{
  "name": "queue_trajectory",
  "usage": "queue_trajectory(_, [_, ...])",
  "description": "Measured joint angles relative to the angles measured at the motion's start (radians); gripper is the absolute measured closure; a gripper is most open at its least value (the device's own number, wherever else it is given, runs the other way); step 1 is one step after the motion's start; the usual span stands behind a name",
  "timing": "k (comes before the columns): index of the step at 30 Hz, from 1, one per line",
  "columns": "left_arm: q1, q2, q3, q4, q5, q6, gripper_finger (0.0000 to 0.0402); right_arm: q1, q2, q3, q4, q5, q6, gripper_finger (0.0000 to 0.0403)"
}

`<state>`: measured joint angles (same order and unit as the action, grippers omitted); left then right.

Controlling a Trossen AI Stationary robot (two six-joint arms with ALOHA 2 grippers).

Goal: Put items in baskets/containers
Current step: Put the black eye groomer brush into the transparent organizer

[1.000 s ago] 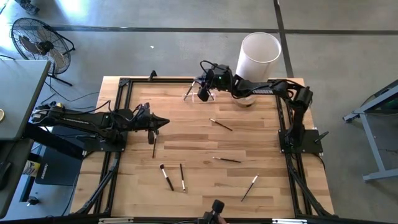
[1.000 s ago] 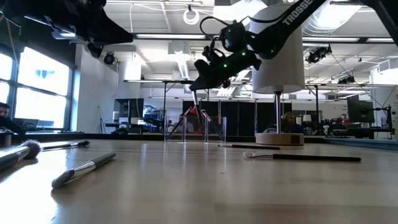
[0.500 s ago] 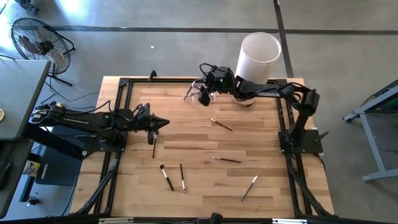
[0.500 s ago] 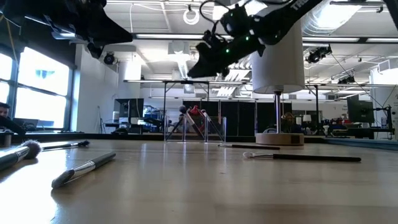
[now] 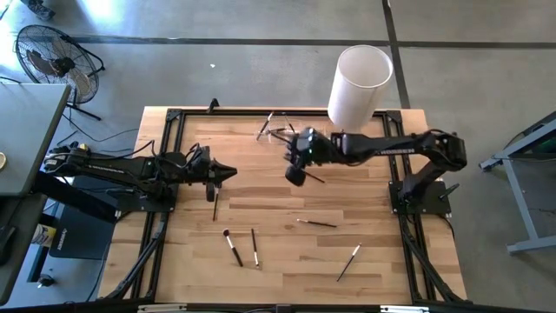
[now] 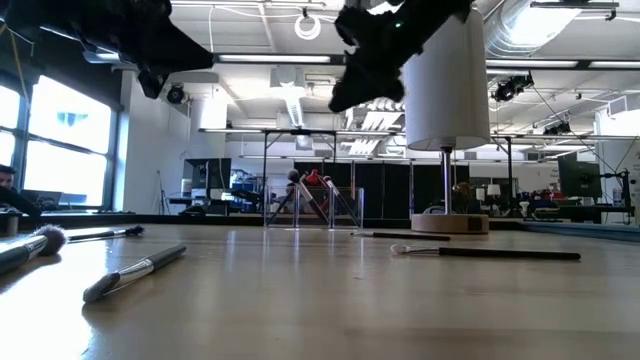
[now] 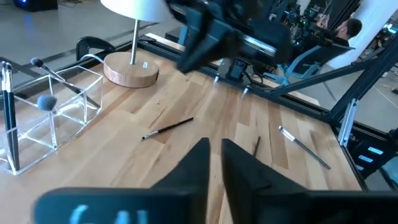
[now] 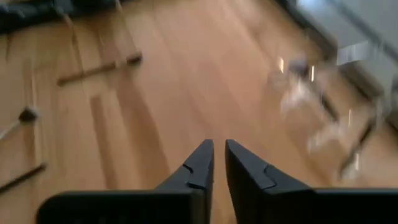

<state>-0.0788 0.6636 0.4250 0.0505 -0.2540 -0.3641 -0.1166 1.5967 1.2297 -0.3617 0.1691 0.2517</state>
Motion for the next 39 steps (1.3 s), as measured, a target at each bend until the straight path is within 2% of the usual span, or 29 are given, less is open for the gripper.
queue_trajectory(3, [0.000,0.000,0.000,0.000,-0.041,-0.001,0.0320,0.050,-0.016,0.000,-0.156,0.032,0.131,0.0396])
queue_trajectory(6, [0.000,0.000,0.000,0.004,-0.105,-0.011,0.0282,0.094,-0.017,0.000,-0.307,0.025,0.235,0.0399])
queue_trajectory(8, [0.000,0.000,0.000,0.017,-0.124,-0.007,0.0266,0.126,-0.017,-0.001,-0.396,0.056,0.302,0.0400])
queue_trajectory(11, [0.000,0.000,0.000,0.030,-0.124,-0.003,0.0259,0.181,-0.027,-0.045,-0.420,0.145,0.363,0.0401])
queue_trajectory(15, [0.000,0.008,0.052,-0.046,-0.189,-0.051,0.0258,0.217,-0.082,-0.156,-0.378,0.127,0.442,0.0402])
queue_trajectory(21, [0.000,0.136,0.253,-0.402,-0.282,-0.140,0.0257,0.225,-0.261,-0.410,-0.228,0.105,0.556,0.0402])
queue_trajectory(27, [0.000,0.324,0.489,-0.893,-0.313,-0.480,0.0257,0.214,-0.504,-0.600,-0.130,0.061,0.572,0.0402])
queue_trajectory(31, [0.001,0.447,0.578,-1.140,-0.270,-0.719,0.0257,0.192,-0.640,-0.667,-0.136,0.062,0.555,0.0402])
queue_trajectory(35, [0.001,0.552,0.589,-1.177,-0.127,-0.850,0.0257,0.164,-0.730,-0.692,-0.143,0.056,0.473,0.0403])
queue_trajectory(39, [0.003,0.655,0.588,-1.203,-0.037,-0.951,0.0257,0.137,-0.773,-0.692,-0.144,0.055,0.387,0.0403])
